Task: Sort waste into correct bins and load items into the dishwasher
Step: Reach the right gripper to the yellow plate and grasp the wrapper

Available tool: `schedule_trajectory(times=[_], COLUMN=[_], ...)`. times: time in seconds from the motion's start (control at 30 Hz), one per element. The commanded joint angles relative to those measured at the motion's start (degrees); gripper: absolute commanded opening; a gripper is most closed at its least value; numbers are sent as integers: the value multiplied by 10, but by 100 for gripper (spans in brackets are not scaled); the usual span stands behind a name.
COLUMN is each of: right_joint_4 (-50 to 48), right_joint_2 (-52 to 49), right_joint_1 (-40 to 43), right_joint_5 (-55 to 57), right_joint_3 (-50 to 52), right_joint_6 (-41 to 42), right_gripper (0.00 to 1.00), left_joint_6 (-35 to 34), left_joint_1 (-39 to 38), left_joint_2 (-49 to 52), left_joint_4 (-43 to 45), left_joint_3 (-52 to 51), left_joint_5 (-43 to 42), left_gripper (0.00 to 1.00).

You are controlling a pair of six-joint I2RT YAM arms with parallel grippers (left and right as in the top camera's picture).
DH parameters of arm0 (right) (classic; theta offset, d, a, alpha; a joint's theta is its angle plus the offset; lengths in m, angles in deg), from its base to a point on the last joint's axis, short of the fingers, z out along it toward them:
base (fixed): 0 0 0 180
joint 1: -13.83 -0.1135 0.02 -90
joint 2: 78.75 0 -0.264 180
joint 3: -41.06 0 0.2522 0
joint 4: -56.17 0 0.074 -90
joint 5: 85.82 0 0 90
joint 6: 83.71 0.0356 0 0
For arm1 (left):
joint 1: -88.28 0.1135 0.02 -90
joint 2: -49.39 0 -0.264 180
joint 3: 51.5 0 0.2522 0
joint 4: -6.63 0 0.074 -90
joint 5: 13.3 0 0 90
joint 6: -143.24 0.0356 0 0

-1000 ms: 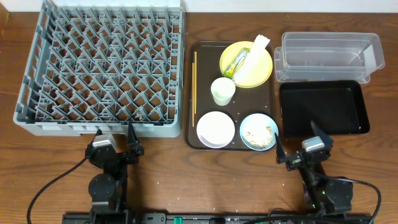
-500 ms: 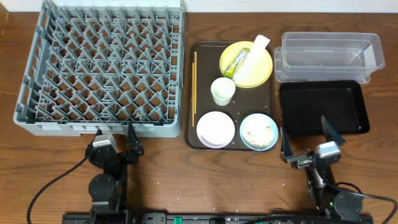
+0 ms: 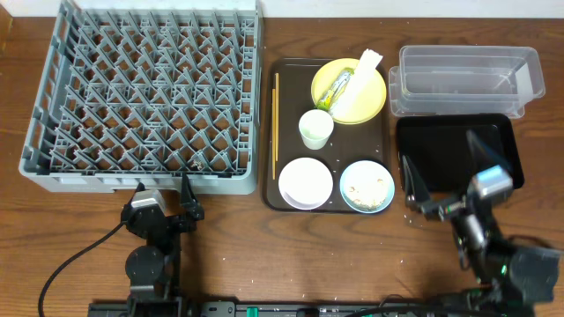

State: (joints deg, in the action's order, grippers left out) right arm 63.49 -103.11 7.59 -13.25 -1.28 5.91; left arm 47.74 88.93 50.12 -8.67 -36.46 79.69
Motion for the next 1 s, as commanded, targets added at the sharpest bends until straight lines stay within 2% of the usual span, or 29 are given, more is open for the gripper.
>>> schedule_trajectory(times=[0.0,0.3,0.7,0.83,0.97], right_joint_4=[40,256,577,646,644], right_joint_2=[-81,-331,-739,-838,-906], right_joint_1=[-5,-6,-13,-30,-48], right_joint_5=[-59,-68,-66,-41,-43], right_joint_3=[-89,-380,-818,-896,-903], right_joint_6=[12,12,12,10,10], right_gripper=[99,99,99,99,99], left_joint_6=[8,8,8,8,8], left_joint_1=[-1,-1,-1,-1,-1], left_joint_2=[-5,-5,-5,-5,-5], left_joint_4=[-23,-23,-23,-23,-23], left_joint_3=[-10,-10,-10,-10,-10], left_joint_5=[11,11,11,11,11], left_gripper=[89,89,89,89,89])
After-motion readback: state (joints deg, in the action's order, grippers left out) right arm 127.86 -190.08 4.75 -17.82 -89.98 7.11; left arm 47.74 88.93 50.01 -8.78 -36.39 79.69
